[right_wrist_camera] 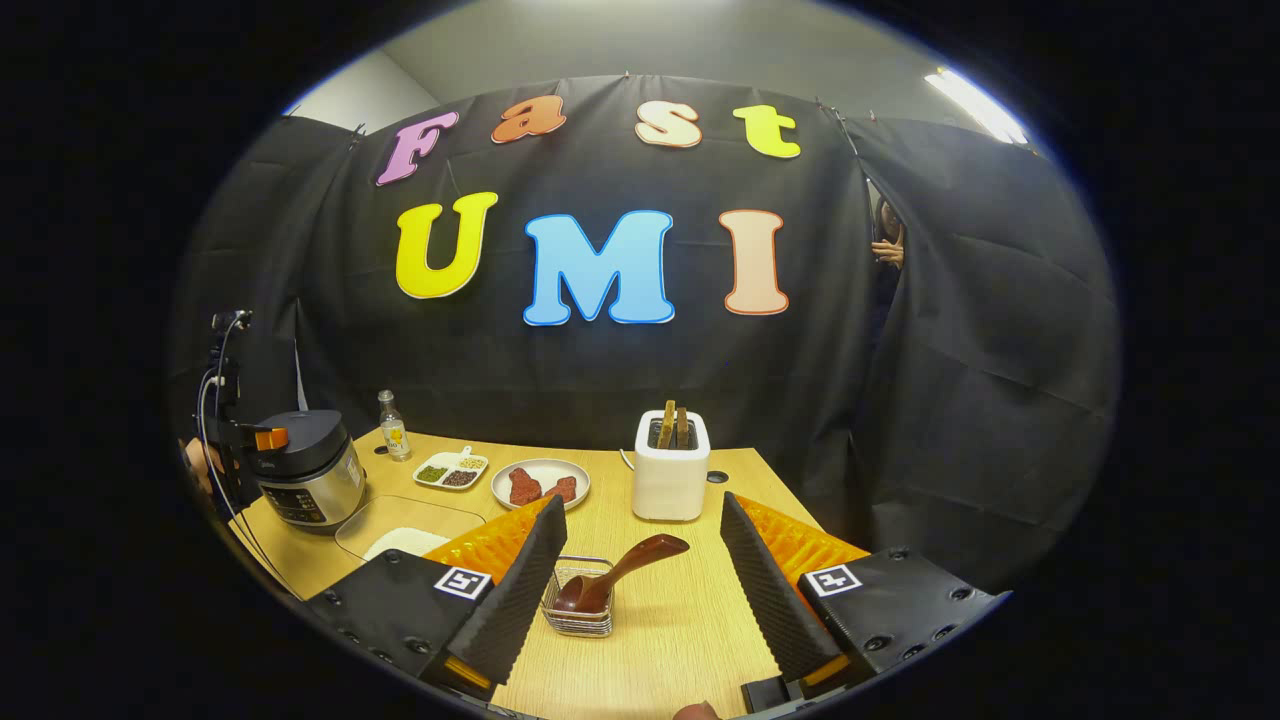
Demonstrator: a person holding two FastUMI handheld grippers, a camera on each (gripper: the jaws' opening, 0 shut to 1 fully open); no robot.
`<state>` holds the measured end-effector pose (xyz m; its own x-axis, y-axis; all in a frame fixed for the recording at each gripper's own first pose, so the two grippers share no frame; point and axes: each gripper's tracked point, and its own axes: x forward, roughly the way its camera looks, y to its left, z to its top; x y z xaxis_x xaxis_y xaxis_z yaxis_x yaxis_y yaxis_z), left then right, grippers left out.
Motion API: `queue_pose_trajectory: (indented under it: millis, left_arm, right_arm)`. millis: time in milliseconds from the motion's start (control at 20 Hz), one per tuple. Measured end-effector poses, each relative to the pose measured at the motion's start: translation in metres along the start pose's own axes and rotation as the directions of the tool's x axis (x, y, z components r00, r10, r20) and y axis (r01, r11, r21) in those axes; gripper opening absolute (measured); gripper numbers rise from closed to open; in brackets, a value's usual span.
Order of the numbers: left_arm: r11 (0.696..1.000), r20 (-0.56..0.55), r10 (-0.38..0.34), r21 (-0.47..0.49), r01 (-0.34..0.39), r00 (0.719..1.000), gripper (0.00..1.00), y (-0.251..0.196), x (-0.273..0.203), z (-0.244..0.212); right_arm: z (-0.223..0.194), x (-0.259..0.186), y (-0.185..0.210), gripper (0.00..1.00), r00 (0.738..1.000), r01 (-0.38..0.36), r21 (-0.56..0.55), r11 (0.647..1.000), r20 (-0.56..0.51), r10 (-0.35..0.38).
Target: Close the left gripper, press the button to open the rice cooker; take a wooden spoon from the chopstick holder with the right hand, scoop a spoonful of rice and pour it into the rice cooker, then put the wooden spoon back into the chopstick holder.
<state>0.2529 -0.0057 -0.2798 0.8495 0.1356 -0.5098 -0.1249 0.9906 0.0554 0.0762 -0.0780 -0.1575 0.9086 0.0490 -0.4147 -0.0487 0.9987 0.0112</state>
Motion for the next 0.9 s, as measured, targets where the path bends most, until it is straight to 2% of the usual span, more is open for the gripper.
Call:
queue_pose_trajectory:
  millis: [150, 300, 350, 400, 450, 550, 750, 800, 850, 900]
  left_arm:
    - [0.999, -0.001, 0.000, -0.037, 0.000, 1.000, 0.91, -0.001, -0.003, -0.011]
    - [0.999, 0.085, -0.032, -0.007, 0.032, 0.996, 0.94, 0.001, -0.003, -0.004]
    - [0.999, 0.085, -0.036, 0.007, 0.036, 0.996, 0.93, 0.001, -0.007, -0.002]
    - [1.000, 0.102, -0.025, -0.009, 0.026, 0.994, 0.88, 0.002, -0.013, 0.004]
    - [0.999, 0.146, -0.018, -0.030, 0.023, 0.989, 0.88, 0.001, -0.022, 0.017]
    - [0.999, 0.204, -0.018, -0.027, 0.024, 0.979, 0.86, -0.007, -0.049, 0.040]
    - [0.998, 0.275, -0.053, 0.057, 0.038, 0.960, 0.84, -0.031, -0.130, 0.071]
    - [0.997, 0.303, -0.067, 0.066, 0.049, 0.951, 0.86, -0.038, -0.153, 0.083]
    - [0.995, 0.324, -0.080, 0.074, 0.059, 0.943, 0.85, -0.049, -0.170, 0.093]
    - [0.995, 0.345, -0.085, 0.077, 0.062, 0.935, 0.84, -0.052, -0.187, 0.098]
  right_arm:
    - [0.000, -0.001, 0.002, 0.98, 1.000, -0.006, -0.007, 1.000, -0.001, 0.006]
    - [0.005, -0.003, 0.006, 0.99, 1.000, -0.025, -0.002, 1.000, 0.012, 0.025]
    - [0.007, -0.004, 0.009, 0.99, 0.999, -0.036, -0.005, 0.999, 0.014, 0.036]
    - [0.011, -0.005, 0.010, 0.99, 0.999, -0.042, -0.014, 0.999, 0.022, 0.042]
    - [0.017, -0.006, 0.009, 0.99, 0.998, -0.050, -0.021, 0.999, 0.038, 0.050]
    - [0.029, -0.010, 0.015, 0.99, 0.994, -0.079, -0.017, 0.997, 0.071, 0.080]
    - [0.040, -0.017, 0.030, 0.99, 0.980, -0.166, 0.002, 0.986, 0.116, 0.165]
    - [0.041, -0.019, 0.033, 0.94, 0.977, -0.180, -0.002, 0.984, 0.119, 0.179]
    - [0.041, -0.022, 0.035, 0.94, 0.975, -0.188, -0.005, 0.982, 0.121, 0.187]
    - [0.042, -0.025, 0.038, 0.99, 0.973, -0.195, -0.004, 0.981, 0.124, 0.194]
